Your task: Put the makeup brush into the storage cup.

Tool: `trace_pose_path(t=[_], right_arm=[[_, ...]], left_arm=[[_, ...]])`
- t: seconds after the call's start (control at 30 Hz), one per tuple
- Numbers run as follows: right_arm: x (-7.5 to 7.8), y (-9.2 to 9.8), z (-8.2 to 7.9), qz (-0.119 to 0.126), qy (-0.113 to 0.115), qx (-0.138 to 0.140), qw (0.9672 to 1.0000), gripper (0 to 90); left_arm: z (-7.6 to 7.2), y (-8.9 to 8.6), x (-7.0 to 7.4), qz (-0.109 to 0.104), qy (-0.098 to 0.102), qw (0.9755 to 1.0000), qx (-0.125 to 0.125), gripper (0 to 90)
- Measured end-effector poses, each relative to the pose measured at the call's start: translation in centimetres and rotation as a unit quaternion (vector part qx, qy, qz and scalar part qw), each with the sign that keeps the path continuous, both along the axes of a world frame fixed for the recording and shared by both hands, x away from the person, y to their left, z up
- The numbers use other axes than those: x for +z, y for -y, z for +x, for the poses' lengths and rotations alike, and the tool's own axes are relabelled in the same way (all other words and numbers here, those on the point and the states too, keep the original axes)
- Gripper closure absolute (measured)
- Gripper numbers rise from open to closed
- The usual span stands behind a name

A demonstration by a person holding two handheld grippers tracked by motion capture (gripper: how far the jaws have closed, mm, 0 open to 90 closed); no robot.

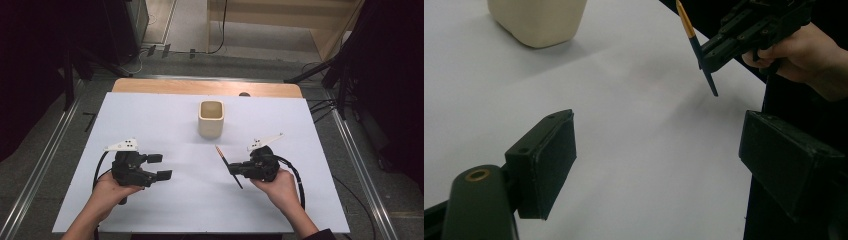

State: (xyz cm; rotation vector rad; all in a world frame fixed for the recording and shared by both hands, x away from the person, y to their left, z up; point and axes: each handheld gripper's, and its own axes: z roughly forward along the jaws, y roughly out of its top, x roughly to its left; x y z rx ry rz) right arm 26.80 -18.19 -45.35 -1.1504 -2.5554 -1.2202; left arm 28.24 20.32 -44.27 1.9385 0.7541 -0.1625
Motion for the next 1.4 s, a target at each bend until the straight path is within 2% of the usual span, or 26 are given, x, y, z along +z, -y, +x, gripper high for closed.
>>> trace_pose_path(t=[0.33, 1.17, 1.4], right_arm=[[-0.2, -1.0, -0.1, 0.014, 0.004, -0.008, 0.9999, 84.4], [-0.7, -3.0, -0.2, 0.026, -0.002, -0.015, 0.9995, 84.4], [-0.8, -3.8, -0.3, 0.032, 0.005, -0.019, 0.9993, 84.4]], left_arm=[[0.2, 0.9, 0.0, 0.007, 0.003, 1.0000, 0.002, 16.3], [0.7, 3.5, 0.0, 0.008, -0.003, 1.0000, -0.001, 18.9], [0.9, 4.3, -0.1, 0.009, -0.005, 0.9999, 0.000, 20.1]])
